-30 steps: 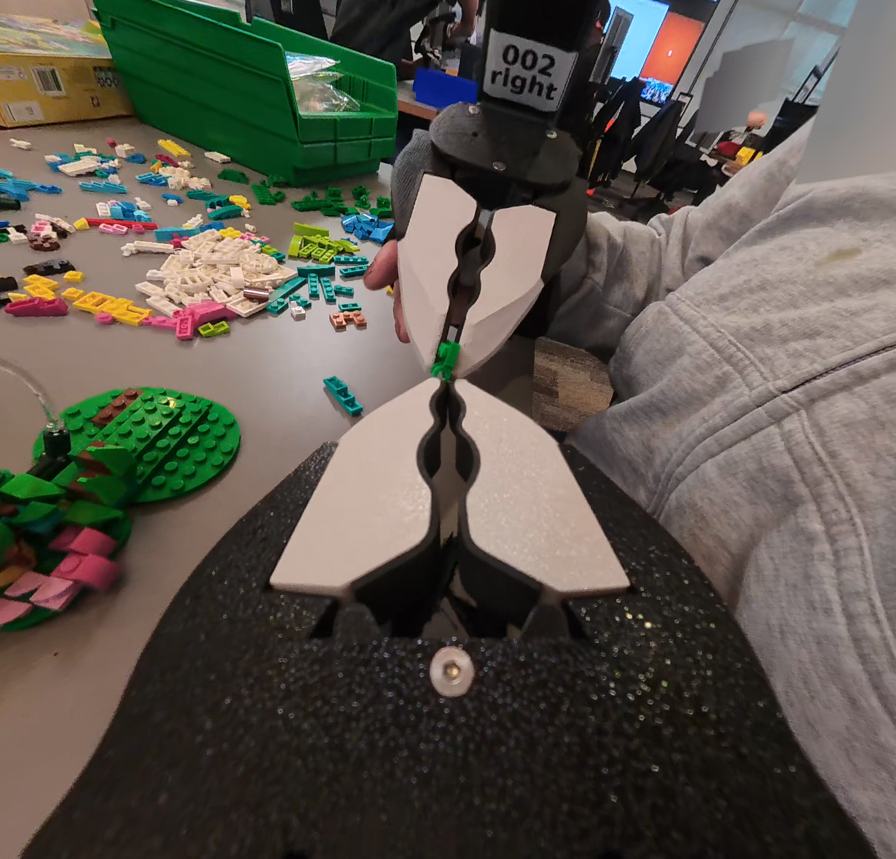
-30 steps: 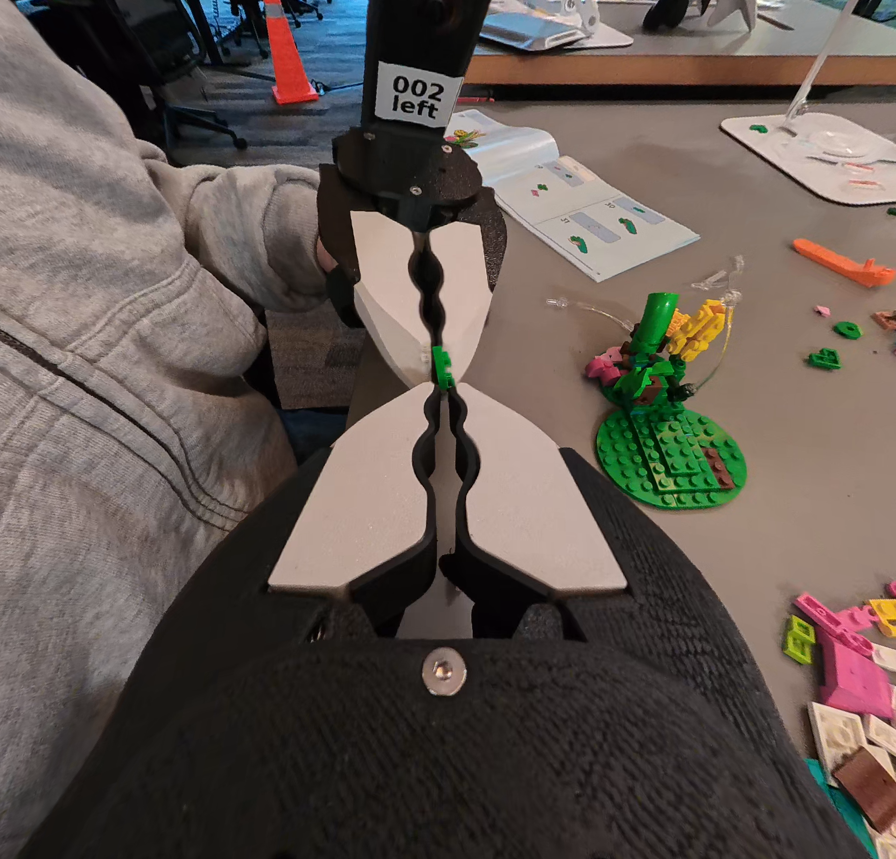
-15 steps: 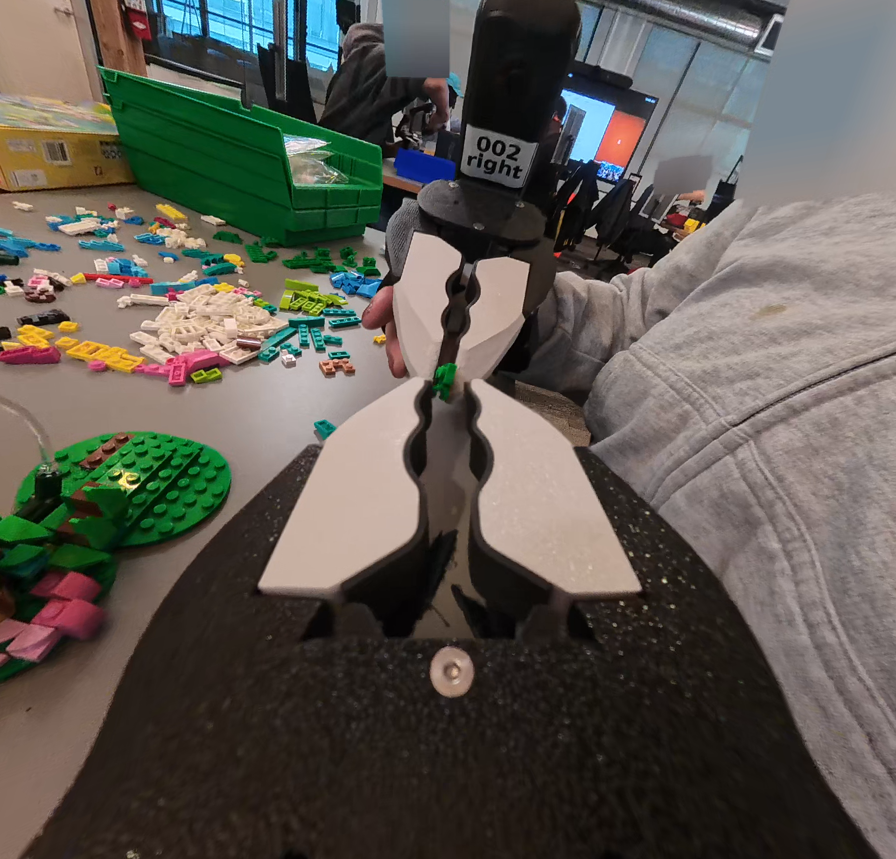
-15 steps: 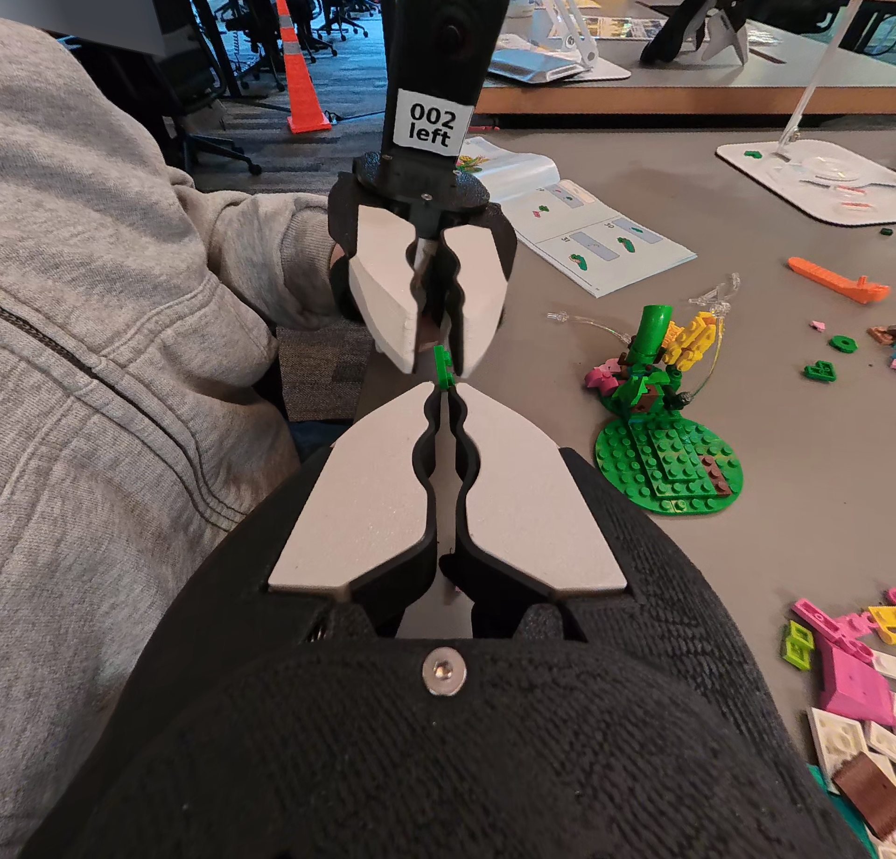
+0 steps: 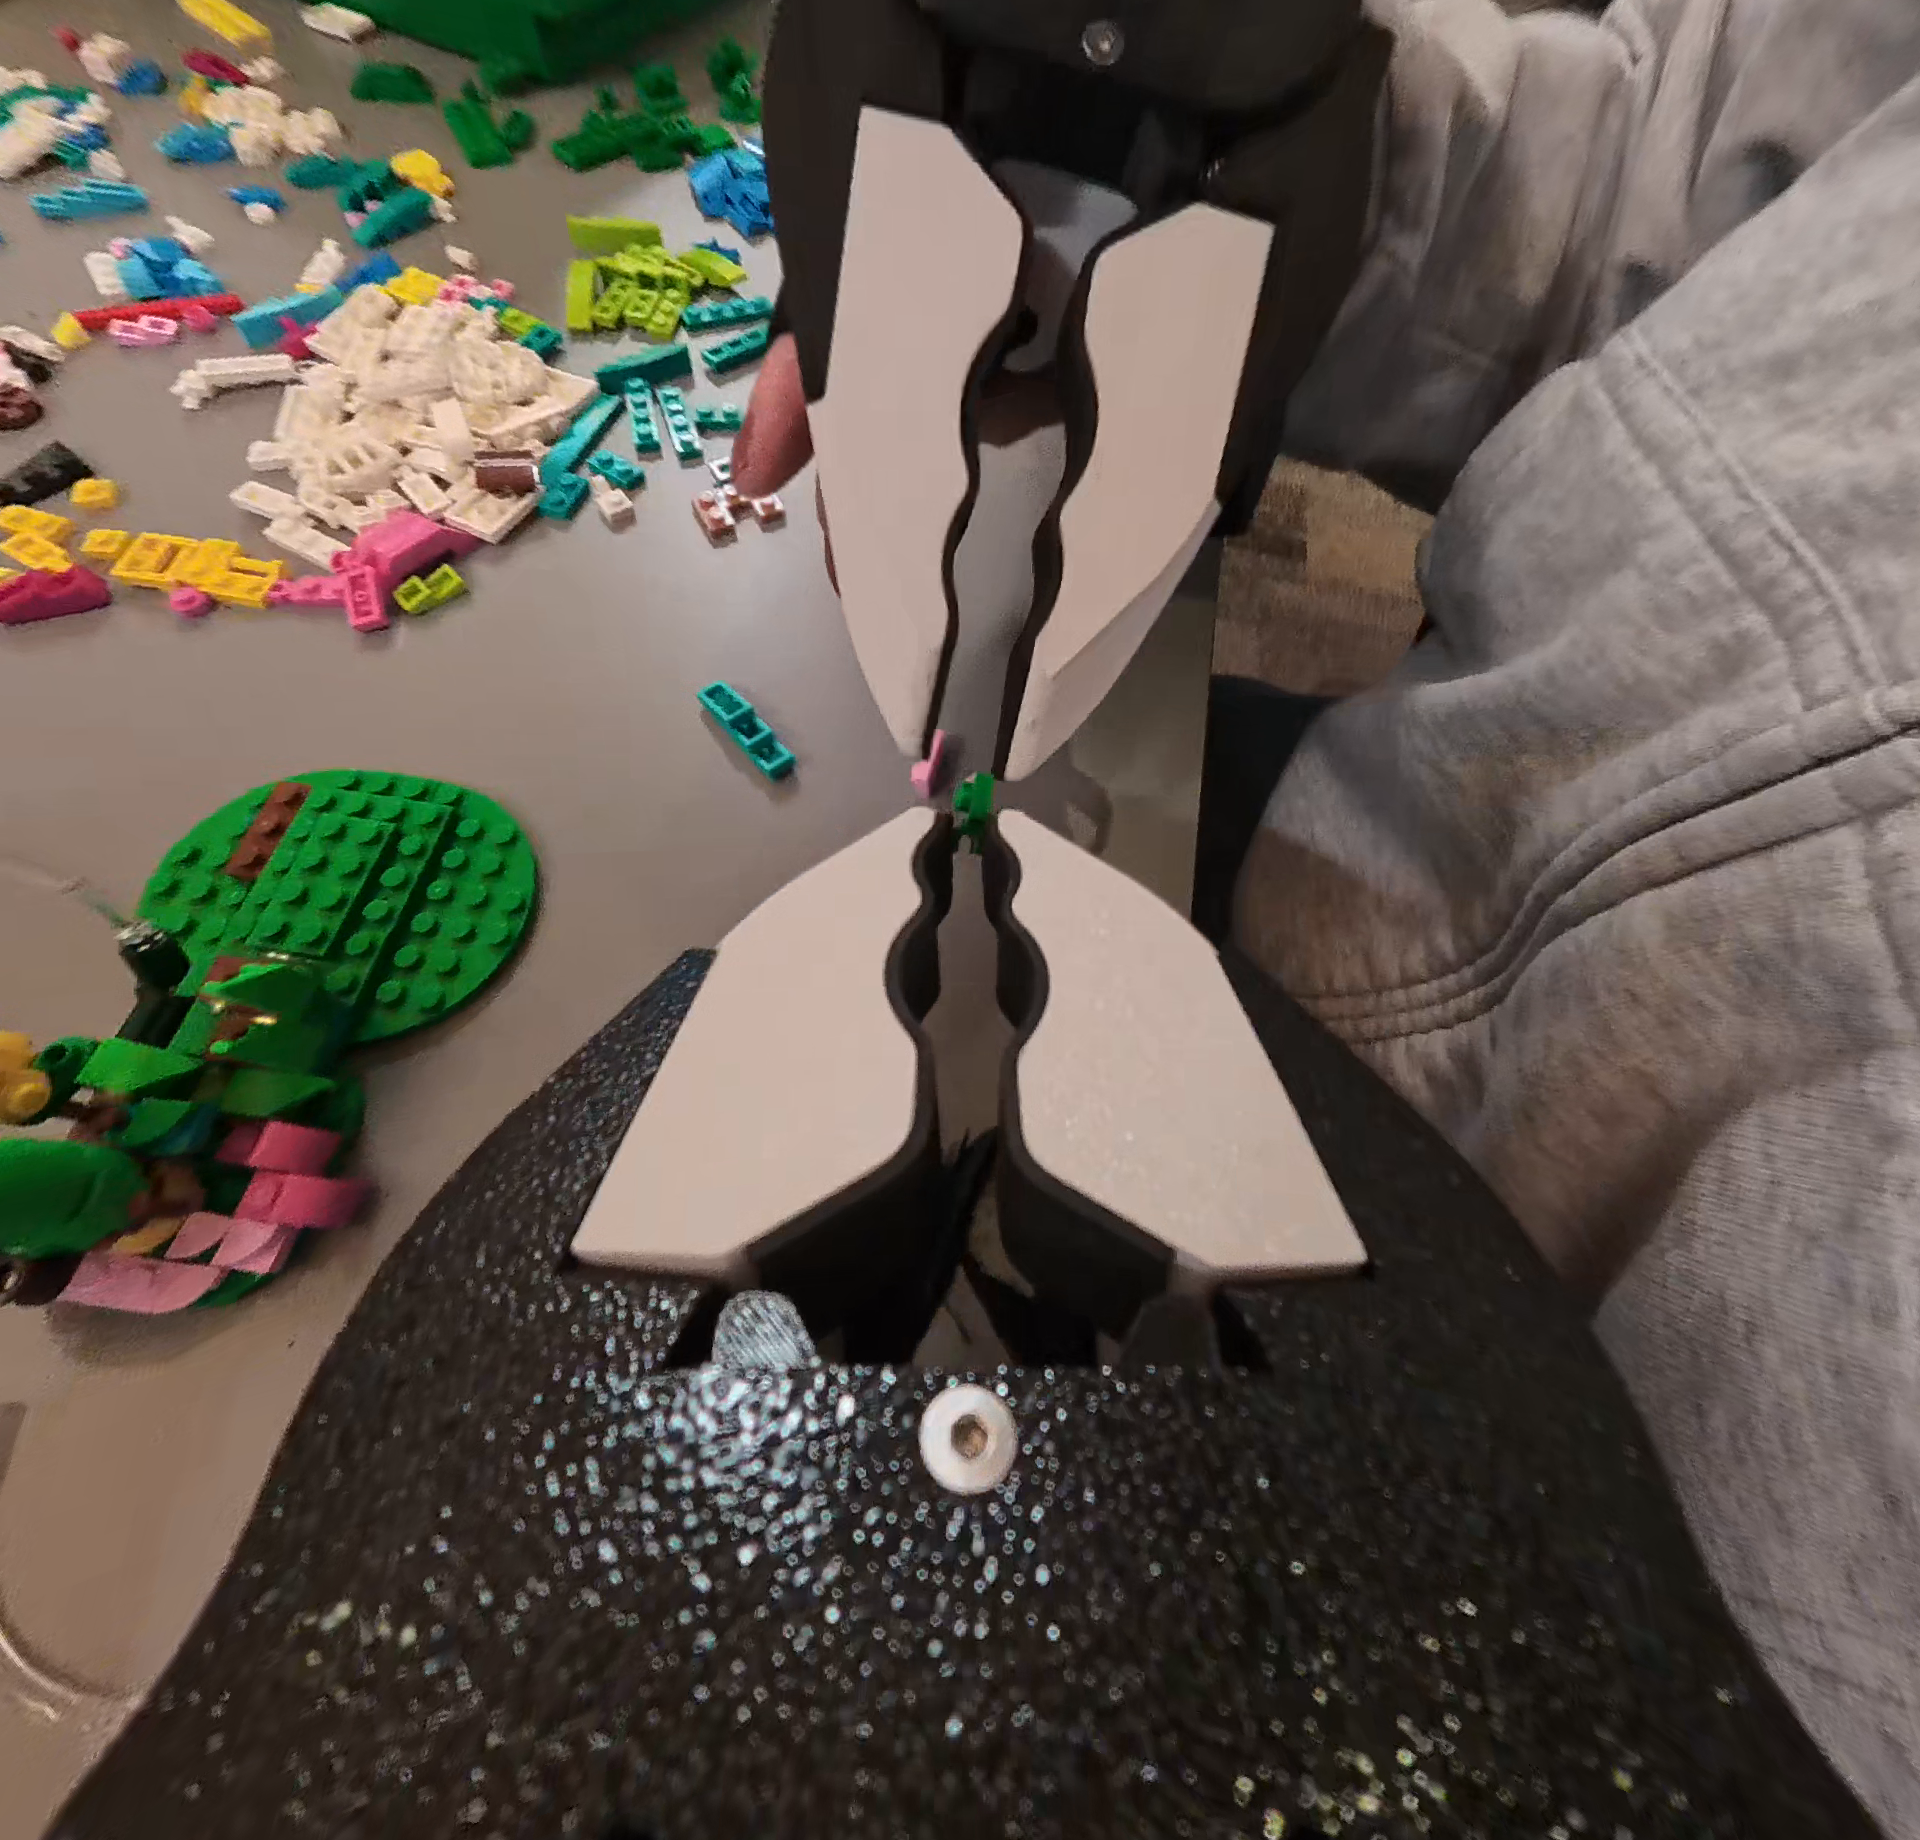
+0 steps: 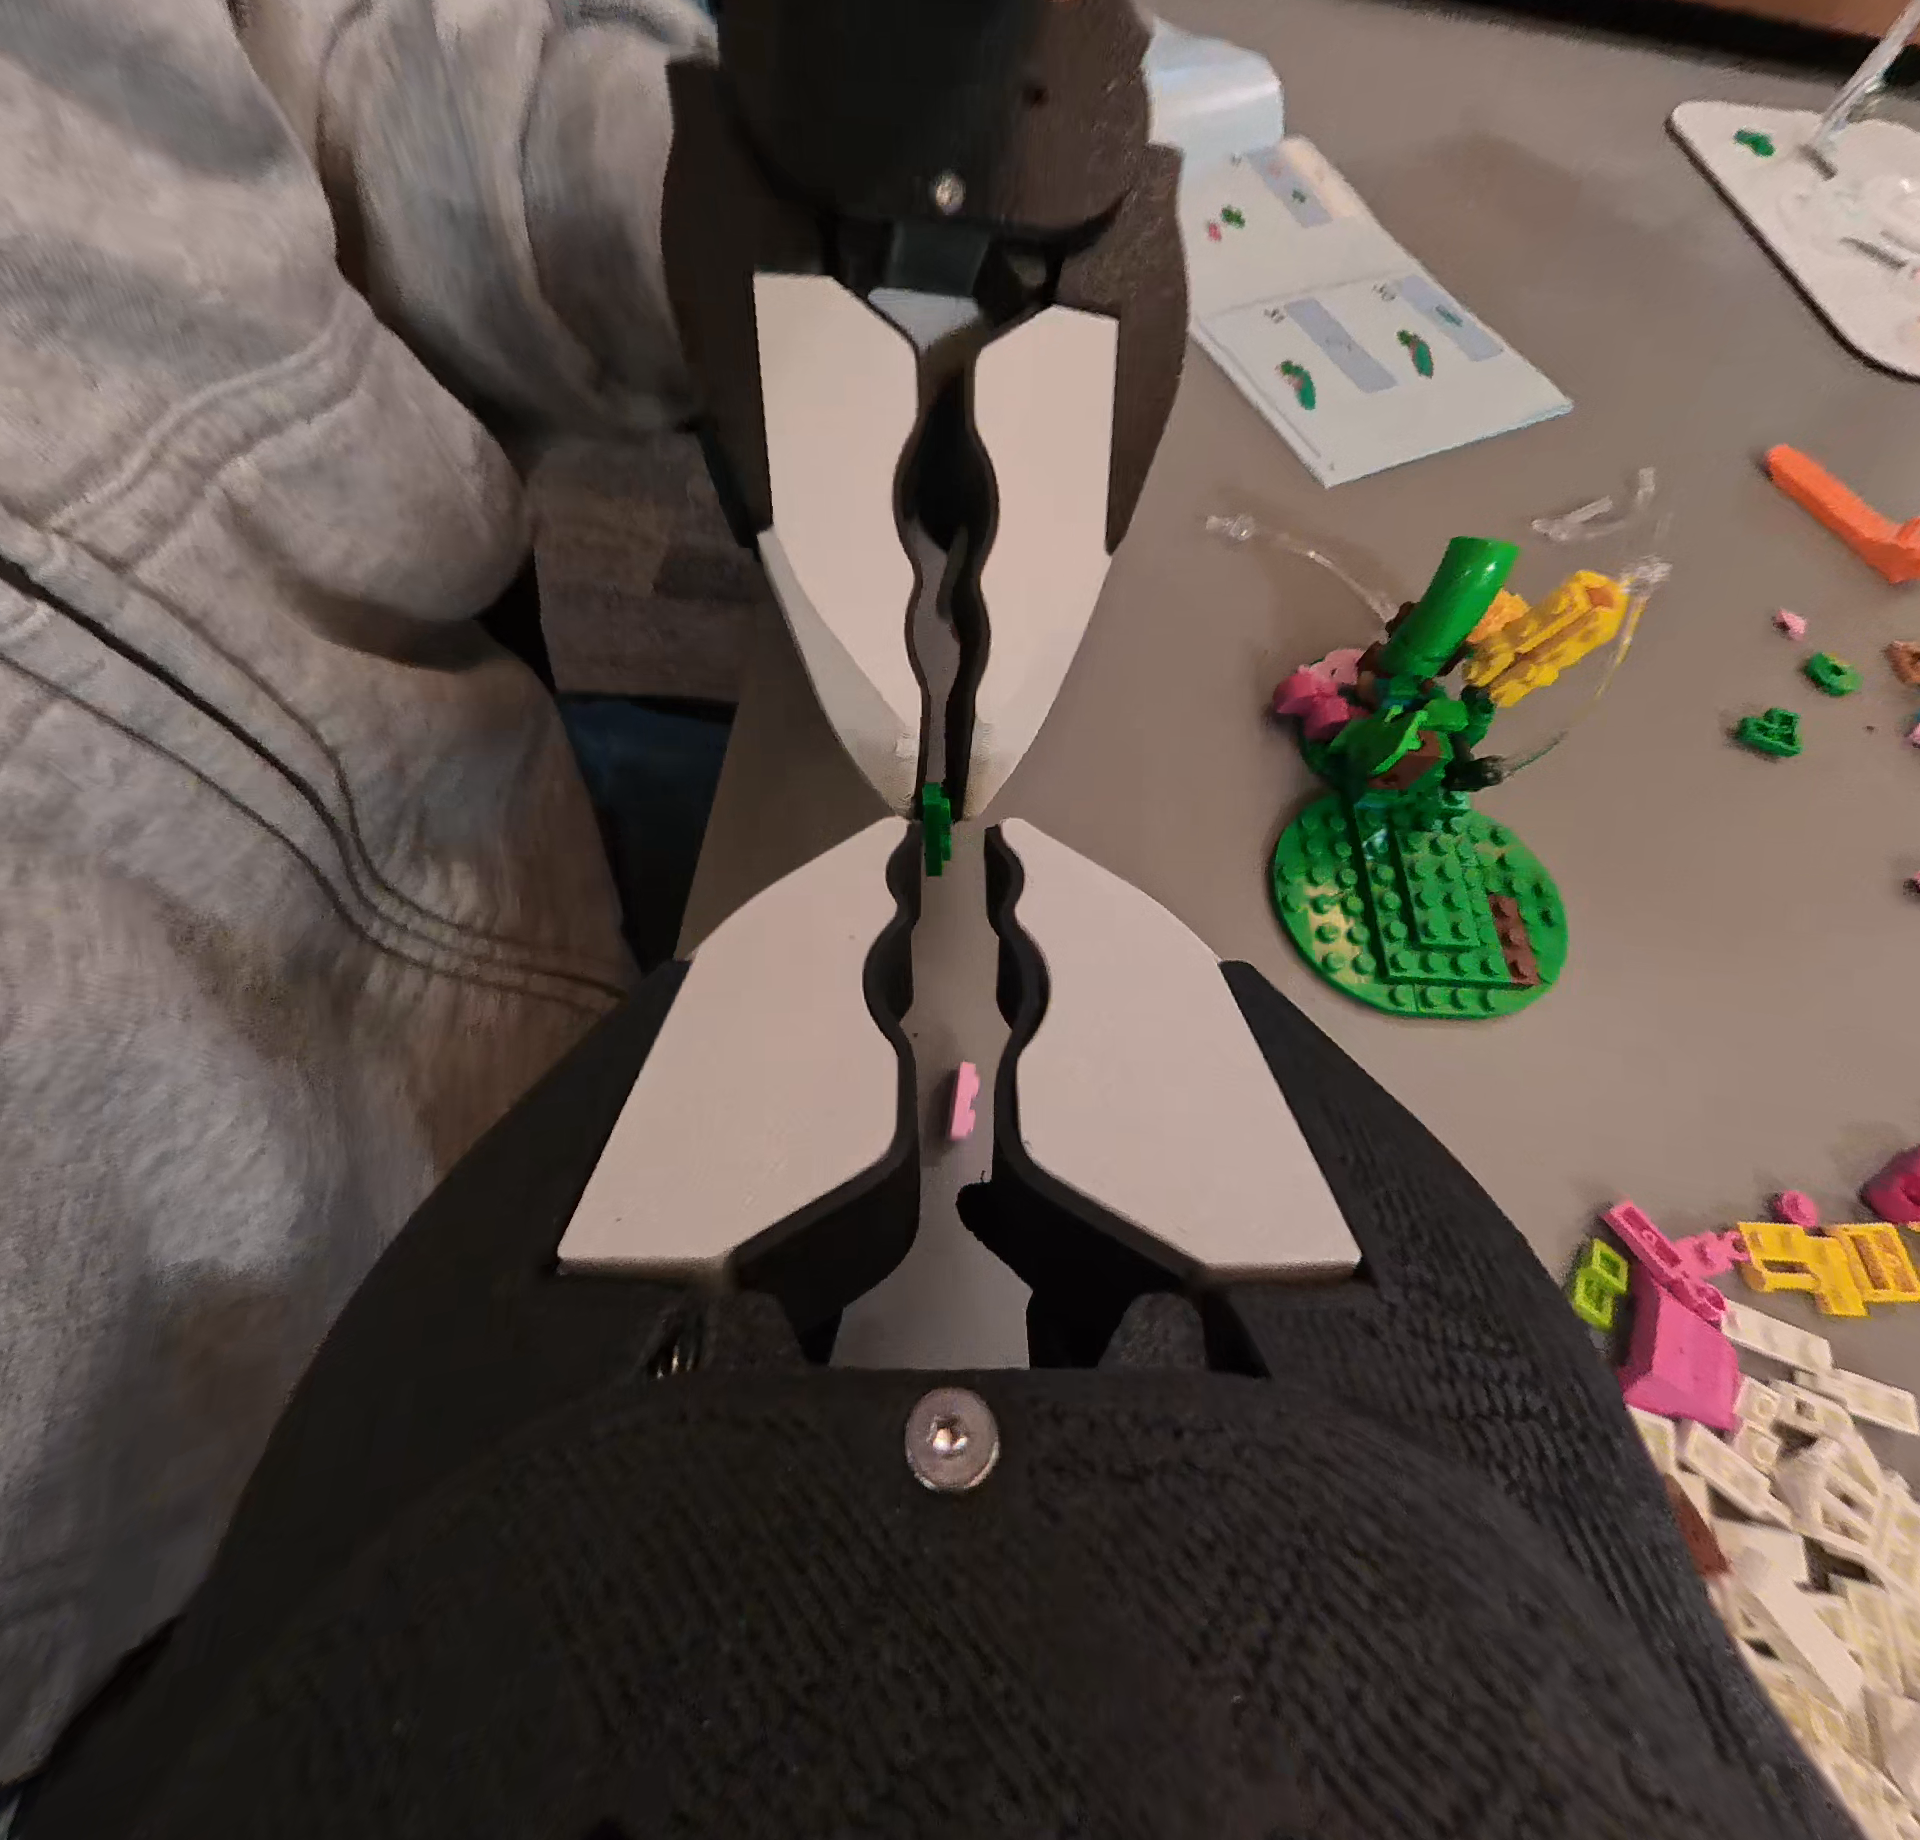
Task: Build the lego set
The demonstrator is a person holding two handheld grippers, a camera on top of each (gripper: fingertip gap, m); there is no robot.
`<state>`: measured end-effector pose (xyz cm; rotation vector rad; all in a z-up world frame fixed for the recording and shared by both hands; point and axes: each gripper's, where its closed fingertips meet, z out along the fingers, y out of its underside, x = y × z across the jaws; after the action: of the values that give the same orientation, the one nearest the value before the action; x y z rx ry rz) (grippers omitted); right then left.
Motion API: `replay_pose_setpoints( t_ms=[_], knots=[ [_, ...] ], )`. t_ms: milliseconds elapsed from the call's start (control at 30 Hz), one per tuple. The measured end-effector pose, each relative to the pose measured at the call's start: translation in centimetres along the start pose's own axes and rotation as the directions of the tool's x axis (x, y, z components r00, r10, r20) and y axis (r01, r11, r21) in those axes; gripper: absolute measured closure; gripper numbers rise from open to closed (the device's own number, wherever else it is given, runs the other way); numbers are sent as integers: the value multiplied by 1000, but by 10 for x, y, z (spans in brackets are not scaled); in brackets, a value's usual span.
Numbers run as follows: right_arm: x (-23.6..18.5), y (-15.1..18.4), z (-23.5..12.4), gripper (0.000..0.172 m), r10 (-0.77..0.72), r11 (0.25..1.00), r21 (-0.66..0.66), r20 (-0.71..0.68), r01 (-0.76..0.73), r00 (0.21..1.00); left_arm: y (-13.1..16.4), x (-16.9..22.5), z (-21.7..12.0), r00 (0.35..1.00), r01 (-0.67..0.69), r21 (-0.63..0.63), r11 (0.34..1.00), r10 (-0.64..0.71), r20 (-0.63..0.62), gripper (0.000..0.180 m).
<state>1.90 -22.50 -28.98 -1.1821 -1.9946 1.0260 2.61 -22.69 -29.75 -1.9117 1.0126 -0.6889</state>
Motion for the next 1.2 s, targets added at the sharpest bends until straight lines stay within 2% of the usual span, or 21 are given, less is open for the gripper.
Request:
replay_pose_setpoints(
  t_ms=[233,400,567,933,1100,1200],
  knots=[
    [-6,4,0,170,3,1000,-15,31,-2,1000,-1,2,4,1000,-13,-16,1000,12,-24,175],
    [-2,-4,-6,171,62,994,90,56,-67,997,-9,7,2,997,28,52,998,-24,-70,167],
    [-2,-11,-13,172,69,982,170,70,-80,995,-18,6,-2,993,73,158,985,-57,-103,174],
    [-1,-15,-18,171,71,971,222,76,-86,995,-26,7,-6,977,150,267,952,-102,-186,175],
    [1,-6,-18,169,76,980,179,74,-88,994,-20,1,2,980,167,201,965,-141,-137,175],
    [0,12,-21,149,141,987,57,112,-148,984,-4,-9,10,992,115,79,990,-111,-53,175]
  ],
)
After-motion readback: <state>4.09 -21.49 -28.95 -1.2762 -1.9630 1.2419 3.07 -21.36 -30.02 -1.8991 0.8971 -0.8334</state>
